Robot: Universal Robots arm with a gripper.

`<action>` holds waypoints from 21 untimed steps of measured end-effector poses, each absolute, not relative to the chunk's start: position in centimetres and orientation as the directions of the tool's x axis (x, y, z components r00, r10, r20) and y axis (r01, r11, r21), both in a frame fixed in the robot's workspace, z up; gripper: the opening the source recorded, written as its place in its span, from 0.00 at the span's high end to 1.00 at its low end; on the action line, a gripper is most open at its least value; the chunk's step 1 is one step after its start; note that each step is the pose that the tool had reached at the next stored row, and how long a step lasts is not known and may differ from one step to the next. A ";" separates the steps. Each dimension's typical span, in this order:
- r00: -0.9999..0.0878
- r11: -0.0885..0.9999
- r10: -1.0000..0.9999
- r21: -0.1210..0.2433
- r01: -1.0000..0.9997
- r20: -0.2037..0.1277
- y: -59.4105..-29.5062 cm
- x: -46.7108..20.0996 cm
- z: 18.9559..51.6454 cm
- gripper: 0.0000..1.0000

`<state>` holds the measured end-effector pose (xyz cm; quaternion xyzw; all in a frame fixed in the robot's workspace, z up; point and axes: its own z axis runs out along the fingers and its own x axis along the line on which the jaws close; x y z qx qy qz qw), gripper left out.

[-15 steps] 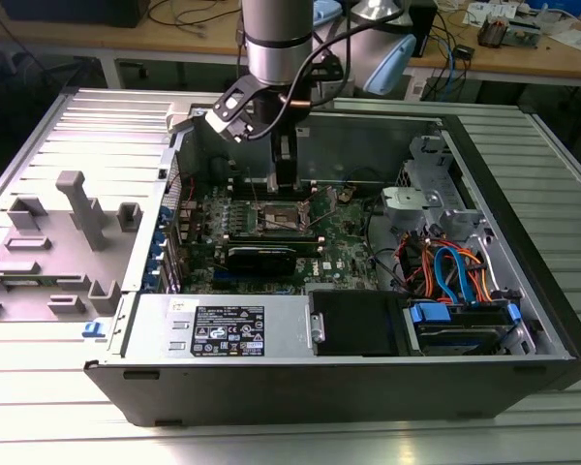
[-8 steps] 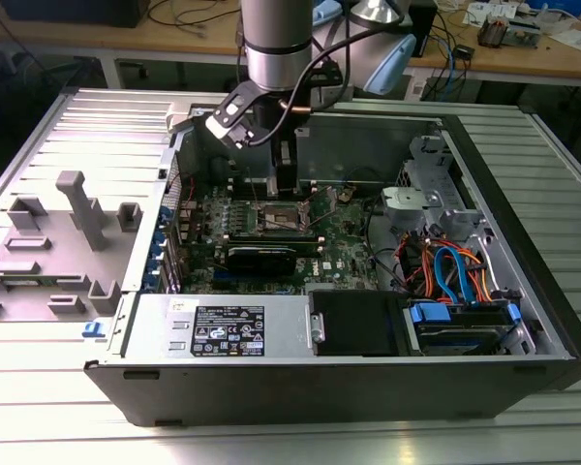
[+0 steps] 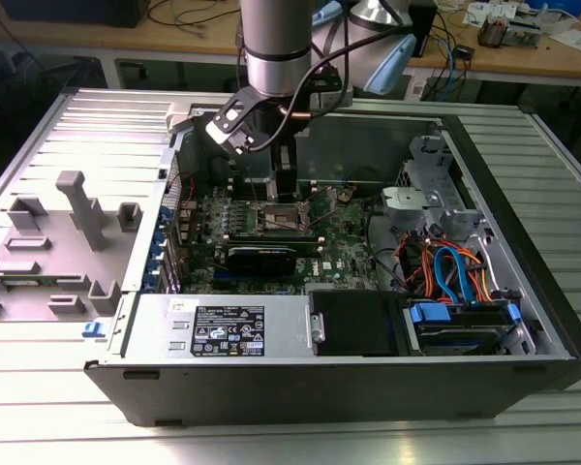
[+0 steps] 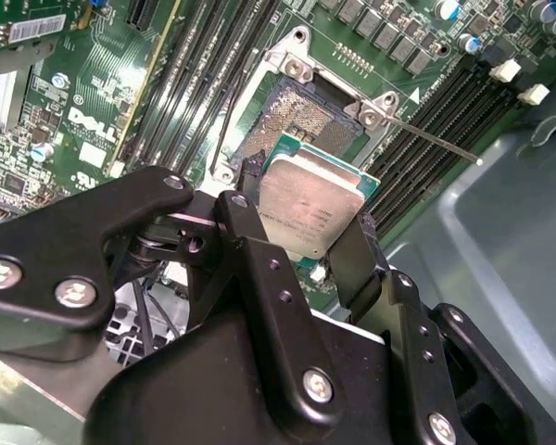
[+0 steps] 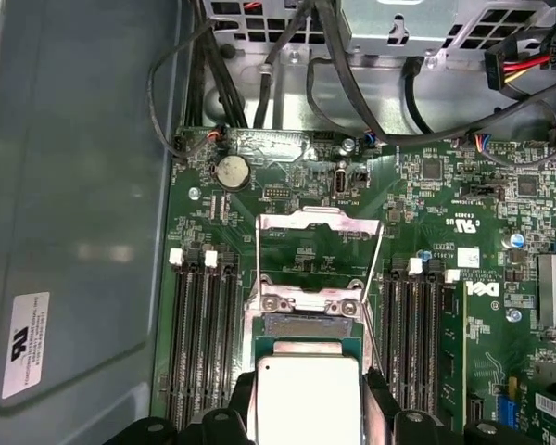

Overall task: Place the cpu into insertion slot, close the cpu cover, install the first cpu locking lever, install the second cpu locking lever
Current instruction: 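Place the cpu into insertion slot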

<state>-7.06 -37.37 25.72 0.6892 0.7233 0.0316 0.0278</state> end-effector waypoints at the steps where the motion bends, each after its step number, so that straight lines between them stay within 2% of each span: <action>1: -0.048 0.048 0.999 0.084 0.995 0.003 -37.4 -7.1 25.6 0.46; 21: -0.037 0.037 0.999 0.084 0.996 -0.003 -37.5 -7.2 24.0 0.46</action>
